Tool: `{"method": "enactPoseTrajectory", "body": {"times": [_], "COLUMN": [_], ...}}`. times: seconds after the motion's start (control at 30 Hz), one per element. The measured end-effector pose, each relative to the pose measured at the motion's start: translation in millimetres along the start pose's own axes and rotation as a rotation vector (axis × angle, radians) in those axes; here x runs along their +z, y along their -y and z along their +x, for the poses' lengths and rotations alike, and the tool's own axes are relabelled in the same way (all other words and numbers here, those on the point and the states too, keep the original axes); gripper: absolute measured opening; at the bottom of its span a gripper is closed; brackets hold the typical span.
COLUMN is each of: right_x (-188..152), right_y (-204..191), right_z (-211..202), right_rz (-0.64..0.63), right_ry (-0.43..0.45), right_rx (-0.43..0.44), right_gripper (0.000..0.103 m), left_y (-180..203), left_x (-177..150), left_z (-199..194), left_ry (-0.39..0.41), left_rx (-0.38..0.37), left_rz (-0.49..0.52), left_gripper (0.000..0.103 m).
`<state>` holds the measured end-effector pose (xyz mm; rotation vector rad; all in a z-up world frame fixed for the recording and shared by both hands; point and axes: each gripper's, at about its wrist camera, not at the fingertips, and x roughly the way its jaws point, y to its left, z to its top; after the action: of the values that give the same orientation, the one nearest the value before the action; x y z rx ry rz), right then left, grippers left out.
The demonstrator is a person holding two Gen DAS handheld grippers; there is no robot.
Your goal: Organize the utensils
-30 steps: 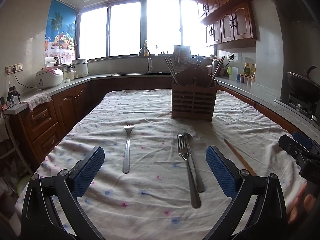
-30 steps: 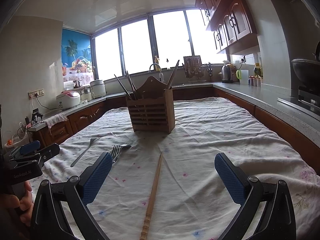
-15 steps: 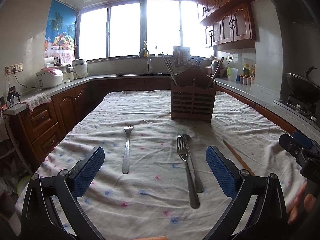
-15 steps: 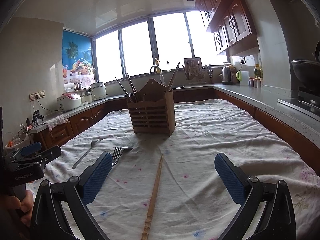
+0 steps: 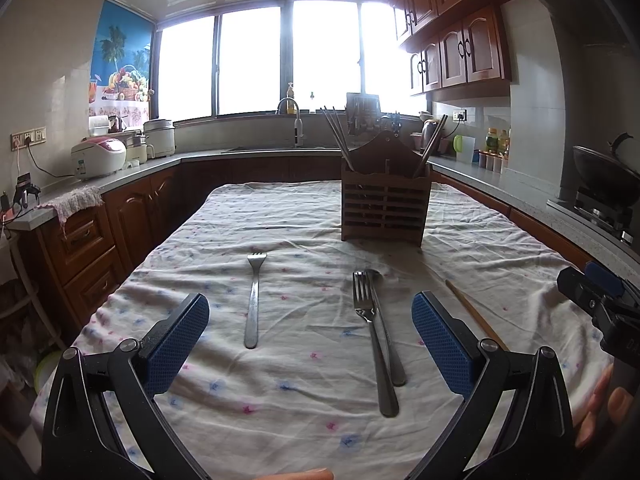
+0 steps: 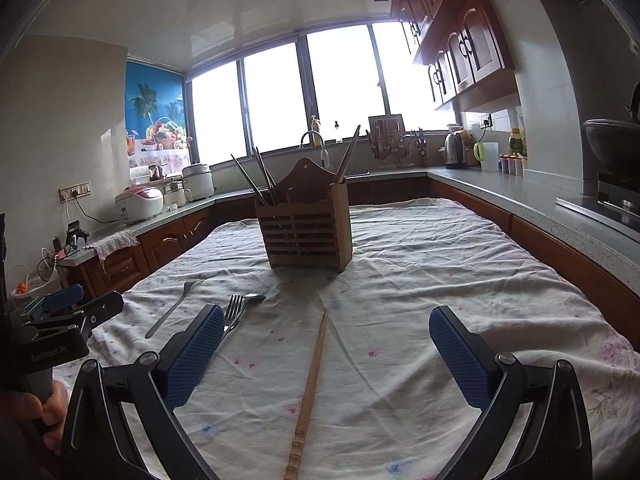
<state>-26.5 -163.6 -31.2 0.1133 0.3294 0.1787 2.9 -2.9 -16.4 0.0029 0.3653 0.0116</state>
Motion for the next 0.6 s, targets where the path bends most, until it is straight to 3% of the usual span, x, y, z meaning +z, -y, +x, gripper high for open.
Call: {"method": "enactPoseTrajectory", "body": {"times": [0.6], "right_x": [2.6], "right_y": [-0.5], "right_z": [-0.2], "right_rz": [0.006], "right_ry": [0.003], "right_rx": [0.007], "right_gripper": [0.103], "left_y": [0.6], "left_x": [-0.4], "left_z": [1.8], "left_ry": [0.001], "left_rx": [0.004], "left_rz": [0.007], "left_gripper": [0.103]}}
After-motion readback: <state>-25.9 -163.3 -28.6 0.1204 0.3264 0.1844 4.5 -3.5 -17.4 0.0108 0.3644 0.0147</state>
